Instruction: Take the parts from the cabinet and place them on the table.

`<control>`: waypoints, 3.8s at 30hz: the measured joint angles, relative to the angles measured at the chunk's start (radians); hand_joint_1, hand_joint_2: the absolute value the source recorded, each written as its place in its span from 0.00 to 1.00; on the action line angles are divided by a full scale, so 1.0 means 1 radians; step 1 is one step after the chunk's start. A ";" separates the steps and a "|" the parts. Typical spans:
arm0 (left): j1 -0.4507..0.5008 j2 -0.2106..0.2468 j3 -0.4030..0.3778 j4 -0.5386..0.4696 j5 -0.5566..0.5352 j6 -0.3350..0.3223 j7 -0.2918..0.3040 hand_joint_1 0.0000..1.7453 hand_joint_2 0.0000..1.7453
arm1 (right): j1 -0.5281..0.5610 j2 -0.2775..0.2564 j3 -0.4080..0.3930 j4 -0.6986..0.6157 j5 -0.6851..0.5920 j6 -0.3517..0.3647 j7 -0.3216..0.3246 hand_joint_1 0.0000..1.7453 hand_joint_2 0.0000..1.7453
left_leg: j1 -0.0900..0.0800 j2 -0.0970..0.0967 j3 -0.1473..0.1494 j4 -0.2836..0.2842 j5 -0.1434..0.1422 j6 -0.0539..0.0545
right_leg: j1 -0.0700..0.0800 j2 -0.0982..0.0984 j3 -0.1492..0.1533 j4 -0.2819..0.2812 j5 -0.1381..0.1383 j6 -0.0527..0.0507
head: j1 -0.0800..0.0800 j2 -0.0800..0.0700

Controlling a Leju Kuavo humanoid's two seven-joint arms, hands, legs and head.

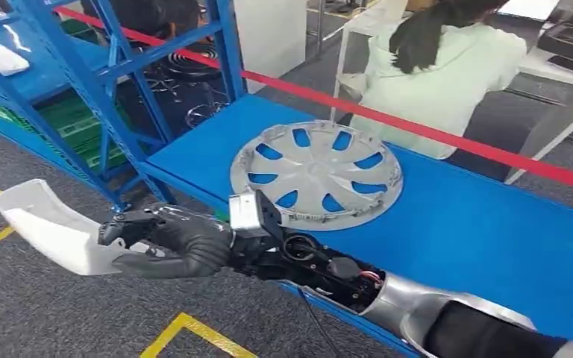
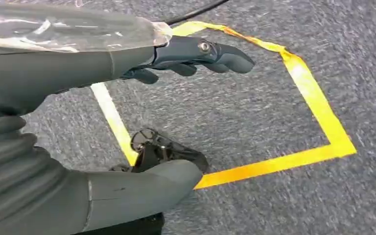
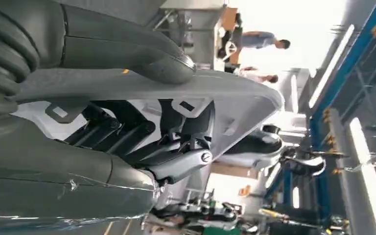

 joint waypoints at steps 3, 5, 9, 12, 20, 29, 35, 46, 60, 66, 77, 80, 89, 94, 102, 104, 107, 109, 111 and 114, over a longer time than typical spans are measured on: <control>0.002 0.003 0.000 0.000 -0.003 0.000 0.000 0.00 1.00 | -0.004 0.002 -0.002 -0.002 0.000 -0.009 0.000 1.00 1.00 | 0.003 0.014 -0.006 0.010 -0.005 -0.013 | -0.010 -0.030 0.012 -0.021 0.013 -0.009 | -0.003 0.000; -0.001 0.002 0.000 0.000 -0.005 0.000 0.000 0.00 1.00 | -0.008 0.002 -0.006 -0.004 0.000 -0.014 -0.002 1.00 1.00 | -0.002 0.065 -0.035 0.067 -0.043 -0.018 | -0.009 -0.040 0.013 -0.024 0.014 -0.015 | -0.014 0.000; -0.007 0.002 0.000 0.000 -0.009 0.000 0.000 0.00 1.00 | -0.005 0.002 -0.009 -0.004 0.000 -0.016 0.000 1.00 1.00 | 0.008 0.092 -0.172 0.339 -0.150 -0.036 | -0.007 -0.082 0.011 -0.023 0.011 -0.016 | -0.025 0.000; -0.006 0.003 0.000 0.000 -0.009 0.000 0.001 0.00 1.00 | -0.005 0.002 -0.009 -0.004 0.000 -0.016 0.000 1.00 1.00 | 0.019 0.103 -0.102 0.195 -0.058 -0.044 | -0.009 -0.105 0.013 -0.019 0.005 -0.009 | -0.027 0.000; -0.016 0.001 0.000 0.000 -0.015 -0.003 0.006 0.00 1.00 | -0.008 0.002 -0.017 -0.005 -0.011 -0.014 0.005 1.00 1.00 | 0.011 0.114 -0.012 0.013 -0.009 0.000 | -0.009 -0.108 0.012 0.024 -0.046 0.033 | -0.013 0.000; -0.018 0.001 0.000 0.000 -0.017 -0.006 0.008 0.00 1.00 | -0.005 -0.001 -0.018 -0.005 -0.019 -0.012 0.009 1.00 1.00 | 0.001 0.019 -0.004 0.013 -0.009 0.012 | 0.002 -0.013 -0.024 0.042 0.009 -0.001 | 0.010 0.000; -0.010 0.000 0.000 0.000 -0.016 -0.006 0.008 0.00 1.00 | -0.006 0.002 -0.018 -0.005 -0.020 -0.011 0.009 1.00 1.00 | 0.004 0.008 -0.014 0.019 -0.011 -0.016 | -0.004 -0.040 0.001 -0.017 0.018 -0.012 | 0.000 0.000; -0.016 0.001 0.000 0.000 -0.009 -0.006 0.008 0.00 1.00 | -0.007 0.003 -0.016 -0.004 -0.018 -0.005 0.010 1.00 1.00 | 0.006 0.148 -0.001 0.003 -0.010 -0.024 | 0.011 -0.137 0.002 -0.011 0.003 0.000 | -0.022 0.000; -0.011 0.003 0.000 0.000 -0.006 -0.009 0.008 0.00 1.00 | -0.006 0.003 -0.016 -0.003 -0.018 -0.007 0.012 1.00 1.00 | 0.010 0.017 0.004 0.003 -0.010 0.005 | -0.005 0.007 -0.020 0.022 0.011 0.015 | 0.010 0.000; -0.006 0.004 0.000 0.000 -0.009 -0.010 0.008 0.00 1.00 | -0.008 0.003 -0.015 -0.004 -0.018 -0.009 0.016 1.00 1.00 | 0.015 0.013 -0.015 0.015 -0.014 -0.028 | -0.008 -0.023 -0.002 -0.015 0.018 -0.009 | -0.001 0.000; -0.015 0.003 0.000 0.000 -0.010 -0.010 0.008 0.00 1.00 | -0.008 0.003 -0.016 -0.004 -0.024 -0.010 0.013 1.00 1.00 | -0.002 0.160 0.006 0.005 -0.017 -0.020 | 0.013 -0.128 -0.002 -0.009 0.005 -0.002 | -0.026 0.000; -0.013 0.003 0.000 0.000 -0.010 -0.009 0.008 0.00 1.00 | -0.007 0.003 -0.016 -0.004 -0.026 -0.010 0.013 1.00 1.00 | -0.003 0.135 0.001 0.007 -0.017 -0.005 | 0.013 -0.149 0.003 -0.009 0.002 0.009 | -0.016 0.000; -0.015 -0.002 0.000 0.000 -0.016 -0.008 0.008 0.00 1.00 | -0.003 0.003 -0.017 -0.004 -0.028 -0.004 0.015 1.00 1.00 | -0.001 0.047 0.006 0.004 -0.011 0.016 | 0.002 -0.059 -0.103 0.209 -0.058 0.018 | 0.010 0.000; -0.015 -0.007 0.000 0.000 -0.016 -0.006 0.008 0.00 1.00 | -0.005 0.003 -0.017 -0.004 -0.028 -0.002 0.015 1.00 1.00 | 0.003 0.003 -0.004 0.005 -0.005 -0.002 | 0.007 -0.007 -0.011 -0.002 0.010 0.002 | 0.011 0.000; -0.011 -0.006 0.000 0.000 -0.015 -0.004 0.008 0.00 1.00 | -0.003 0.005 -0.016 -0.003 -0.030 0.005 0.015 1.00 1.00 | 0.011 0.092 -0.167 0.337 -0.156 -0.037 | -0.003 -0.090 -0.002 -0.030 0.024 -0.014 | -0.019 0.000; -0.008 -0.004 0.000 0.000 -0.015 -0.005 0.011 0.00 1.00 | -0.003 0.005 -0.016 -0.003 -0.031 0.006 0.015 1.00 1.00 | 0.017 0.100 -0.111 0.231 -0.091 -0.044 | -0.004 -0.108 -0.002 -0.028 0.021 -0.010 | -0.022 0.000; -0.014 -0.006 0.000 0.000 -0.015 -0.005 0.011 0.00 1.00 | -0.005 0.005 -0.016 -0.003 -0.034 0.007 0.015 1.00 1.00 | 0.010 0.165 0.007 0.008 -0.023 -0.041 | 0.004 -0.129 -0.005 -0.009 0.005 0.008 | -0.032 0.000; -0.013 -0.005 0.000 0.000 -0.015 -0.006 0.012 0.00 1.00 | -0.005 0.005 -0.016 -0.003 -0.034 0.008 0.015 1.00 1.00 | 0.009 0.139 0.002 0.010 -0.021 -0.022 | 0.004 -0.141 0.000 -0.010 0.002 0.015 | -0.016 0.000; -0.011 -0.005 0.000 0.000 -0.015 -0.006 0.012 0.00 1.00 | -0.005 0.005 -0.016 -0.003 -0.035 0.008 0.015 1.00 1.00 | 0.008 0.122 0.002 0.009 -0.020 -0.011 | -0.001 -0.155 0.003 -0.009 -0.002 0.025 | -0.014 0.000; -0.013 -0.004 0.000 0.000 -0.018 -0.009 0.012 0.00 1.00 | -0.007 0.005 -0.017 -0.003 -0.036 0.008 0.015 1.00 1.00 | 0.012 0.103 0.004 0.006 -0.016 0.007 | -0.009 -0.081 -0.056 0.137 -0.096 0.038 | 0.000 0.000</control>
